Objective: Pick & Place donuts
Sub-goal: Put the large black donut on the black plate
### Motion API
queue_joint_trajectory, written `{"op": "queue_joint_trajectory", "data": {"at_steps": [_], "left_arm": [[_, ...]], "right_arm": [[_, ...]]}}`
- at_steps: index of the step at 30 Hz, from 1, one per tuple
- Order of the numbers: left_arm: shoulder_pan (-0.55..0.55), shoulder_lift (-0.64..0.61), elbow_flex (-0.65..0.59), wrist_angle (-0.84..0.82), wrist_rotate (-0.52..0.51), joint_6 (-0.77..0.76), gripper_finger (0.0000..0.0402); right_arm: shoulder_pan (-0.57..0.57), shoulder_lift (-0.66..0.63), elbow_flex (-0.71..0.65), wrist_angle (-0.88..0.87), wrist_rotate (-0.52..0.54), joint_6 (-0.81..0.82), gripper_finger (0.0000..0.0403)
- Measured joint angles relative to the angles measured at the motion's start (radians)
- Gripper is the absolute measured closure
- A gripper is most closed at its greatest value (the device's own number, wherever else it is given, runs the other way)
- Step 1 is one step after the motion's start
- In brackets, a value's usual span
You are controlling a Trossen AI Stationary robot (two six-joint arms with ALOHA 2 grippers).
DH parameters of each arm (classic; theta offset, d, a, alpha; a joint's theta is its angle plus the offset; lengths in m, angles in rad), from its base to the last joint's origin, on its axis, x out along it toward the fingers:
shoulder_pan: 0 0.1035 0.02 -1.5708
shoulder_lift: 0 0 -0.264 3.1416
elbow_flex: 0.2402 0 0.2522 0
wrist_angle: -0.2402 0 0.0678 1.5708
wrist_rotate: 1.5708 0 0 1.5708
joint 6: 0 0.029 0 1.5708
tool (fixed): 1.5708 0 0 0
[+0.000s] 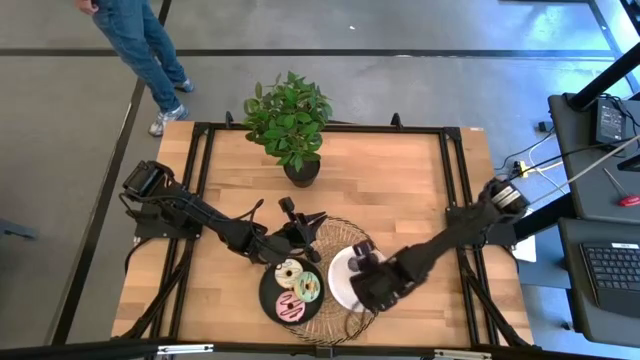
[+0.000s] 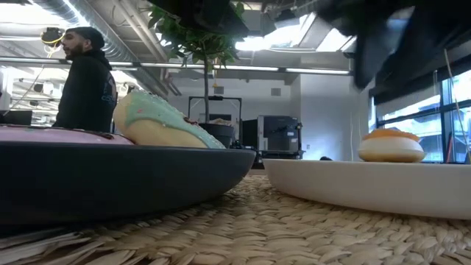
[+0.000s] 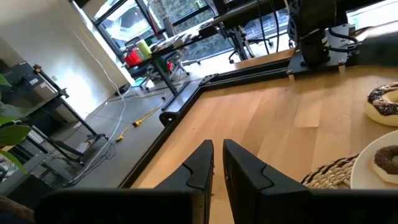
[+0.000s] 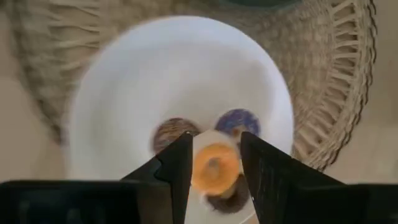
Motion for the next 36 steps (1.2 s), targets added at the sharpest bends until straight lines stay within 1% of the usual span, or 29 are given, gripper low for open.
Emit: {"op": "queue_joint_trajectory", "data": {"at_steps": [3,8,11,14,16,19,24,27,29,33,36], "left_arm": [[0.0,0.0,0.0,0.0,0.0,0.001,0.037],[0.0,0.0,0.0,0.0,0.0,0.0,0.037],[0.0,0.0,0.0,0.0,0.001,0.0,0.037],[0.0,0.0,0.0,0.0,0.006,-0.003,0.037],[0.0,0.0,0.0,0.0,0.008,-0.018,0.037],[0.0,0.0,0.0,0.0,0.031,-0.025,0.037],[0.0,0.0,-0.001,0.0,0.074,-0.027,0.037],[0.0,0.0,-0.001,0.0,0.077,-0.027,0.037],[0.0,0.0,-0.001,0.0,0.077,-0.027,0.037],[0.0,0.0,-0.001,0.0,0.078,-0.027,0.037],[0.0,0.0,-0.001,0.0,0.078,-0.027,0.037]], "right_arm": [[0.024,-0.041,0.0,-0.064,-0.002,0.114,0.0266],[0.097,-0.066,0.0,-0.286,0.005,0.421,0.0266],[0.143,-0.068,-0.001,-0.387,0.031,0.639,0.0266],[0.158,-0.069,-0.038,-0.436,0.041,0.837,0.0266],[0.165,-0.078,-0.089,-0.461,0.038,0.936,0.0266],[0.167,-0.128,-0.195,-0.43,0.003,1.013,0.0266],[0.166,-0.281,-0.385,-0.268,-0.02,1.122,0.0266],[0.165,-0.37,-0.491,-0.185,-0.027,1.227,0.0266],[0.165,-0.414,-0.553,-0.153,-0.051,1.27,0.0266],[0.159,-0.452,-0.652,-0.141,-0.067,1.404,0.0266],[0.157,-0.451,-0.69,-0.127,-0.118,1.453,0.0266]]}}
